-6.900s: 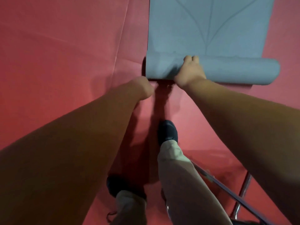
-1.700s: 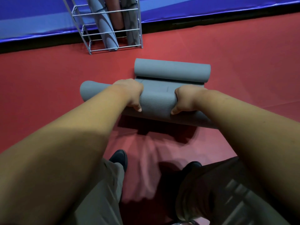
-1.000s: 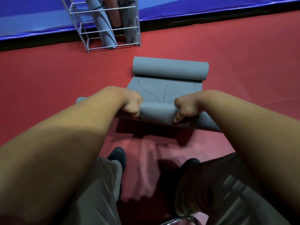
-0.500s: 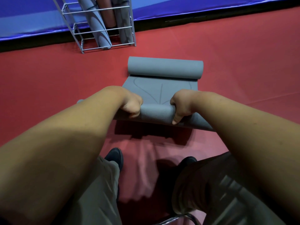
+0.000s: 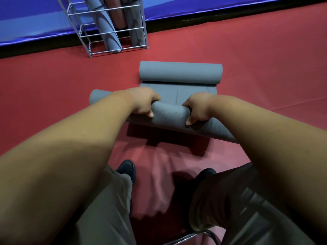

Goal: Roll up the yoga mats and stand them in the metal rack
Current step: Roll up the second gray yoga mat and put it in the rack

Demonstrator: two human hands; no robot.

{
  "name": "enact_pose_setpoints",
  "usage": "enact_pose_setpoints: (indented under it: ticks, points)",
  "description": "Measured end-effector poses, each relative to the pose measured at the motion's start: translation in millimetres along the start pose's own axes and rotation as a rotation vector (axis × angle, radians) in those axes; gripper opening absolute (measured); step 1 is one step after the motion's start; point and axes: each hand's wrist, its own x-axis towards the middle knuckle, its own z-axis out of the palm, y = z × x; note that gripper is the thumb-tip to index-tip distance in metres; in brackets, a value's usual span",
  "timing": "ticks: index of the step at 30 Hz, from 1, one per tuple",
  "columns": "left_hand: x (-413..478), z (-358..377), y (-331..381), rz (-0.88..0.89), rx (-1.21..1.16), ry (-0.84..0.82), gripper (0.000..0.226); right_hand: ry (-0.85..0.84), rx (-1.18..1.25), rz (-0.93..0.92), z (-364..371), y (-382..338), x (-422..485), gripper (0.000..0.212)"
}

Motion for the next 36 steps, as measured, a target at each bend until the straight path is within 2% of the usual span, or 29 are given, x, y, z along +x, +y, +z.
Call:
enact_pose_setpoints:
  ticks: [2,5,8,12,15,18,19,20,23,25,28,32,34,36]
  points:
    - [3.3,4.4,4.5,0.009,0.045,0.027,0.036,-0.003,-0.002,0.019,1.8,0.2,1.5,0.053]
    - [6.1,12.3,11.5,0.009,0.026,-0.035,0.039,-0.031,-0.013,0.032,6.1,1.8,0.9,0.046]
    - [5.7,14.4,17.8,0.004,0.02,-0.056,0.034,-0.047,-0.031,0.017,10.0,2.4,-0.1,0.042]
    - [3.1,11.4,23.4,-0.019,0.064,-0.091,0.054,-0.059,0.016,0.018,10.6,2.8,-1.1,0.044]
    - [7.0,10.8,23.5,-0.043,0.094,-0.08,0.062,-0.061,0.11,0.026,7.8,3.8,-1.3,0.062]
    - [9.6,11.2,23.5,-0.054,0.058,-0.07,0.044,-0.085,0.144,0.025,9.4,2.6,-0.3,0.105]
    - [9.5,11.4,23.3,-0.055,0.045,-0.077,0.038,-0.086,0.108,0.031,11.3,1.4,0.8,0.112]
    - [8.4,11.5,23.2,-0.055,0.038,-0.09,0.035,-0.074,0.065,0.038,13.5,-0.6,1.4,0.109]
    - [6.6,13.6,21.6,-0.067,0.04,-0.144,0.031,-0.048,0.019,0.045,19.7,-7.2,4.4,0.075]
    - [6.4,15.0,21.3,-0.066,0.05,-0.17,0.031,-0.053,0.023,0.036,21.8,-8.9,6.8,0.064]
    - [7.7,15.0,22.2,-0.039,0.035,-0.152,0.037,-0.052,0.02,0.051,22.5,-5.5,10.4,0.061]
    - [11.1,13.7,27.0,0.007,0.023,-0.04,0.056,-0.012,0.011,0.081,18.6,-0.4,12.5,0.069]
    - [13.1,11.0,29.2,0.027,0.06,0.012,0.064,-0.006,0.003,0.108,15.6,-0.2,11.4,0.07]
    - [14.7,8.4,29.8,0.043,0.131,0.058,0.064,-0.028,0.028,0.136,13.1,-0.1,10.6,0.066]
